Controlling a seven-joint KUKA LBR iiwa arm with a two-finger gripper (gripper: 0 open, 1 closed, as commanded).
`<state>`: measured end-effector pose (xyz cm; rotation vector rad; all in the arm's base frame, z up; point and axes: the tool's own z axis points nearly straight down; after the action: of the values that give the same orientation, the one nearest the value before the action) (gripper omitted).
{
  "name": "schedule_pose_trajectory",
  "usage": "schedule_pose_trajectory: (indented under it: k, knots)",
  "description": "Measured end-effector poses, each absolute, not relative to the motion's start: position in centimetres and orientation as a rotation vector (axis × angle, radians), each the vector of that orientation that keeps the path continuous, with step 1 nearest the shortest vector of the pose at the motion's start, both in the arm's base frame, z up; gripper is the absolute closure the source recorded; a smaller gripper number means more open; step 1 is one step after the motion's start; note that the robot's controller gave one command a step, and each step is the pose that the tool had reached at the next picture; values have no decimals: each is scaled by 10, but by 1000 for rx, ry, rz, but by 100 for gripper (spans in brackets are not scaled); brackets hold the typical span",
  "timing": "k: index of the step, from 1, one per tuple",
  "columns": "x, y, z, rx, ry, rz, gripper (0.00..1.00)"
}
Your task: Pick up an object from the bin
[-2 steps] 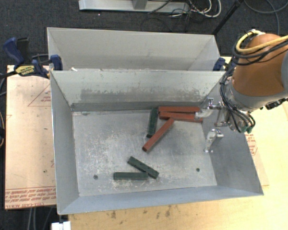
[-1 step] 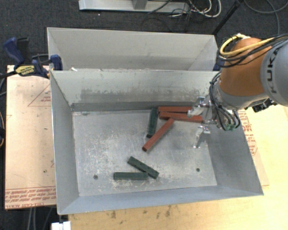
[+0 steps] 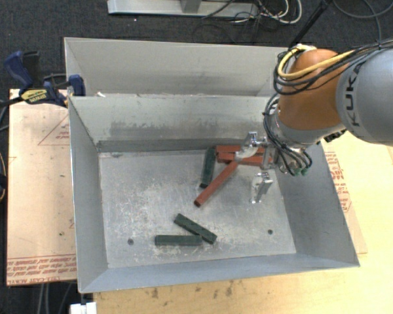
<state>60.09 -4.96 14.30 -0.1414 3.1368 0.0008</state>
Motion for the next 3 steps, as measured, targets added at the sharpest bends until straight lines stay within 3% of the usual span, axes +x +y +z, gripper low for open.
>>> schedule_pose_trajectory:
  k: [1, 2, 3]
  knots:
    - [622, -33, 127, -308, 3122, 2, 0]
    - [629, -22, 98, -393, 3114, 1, 0]
    - [649, -13, 79, -779, 3022, -6, 100]
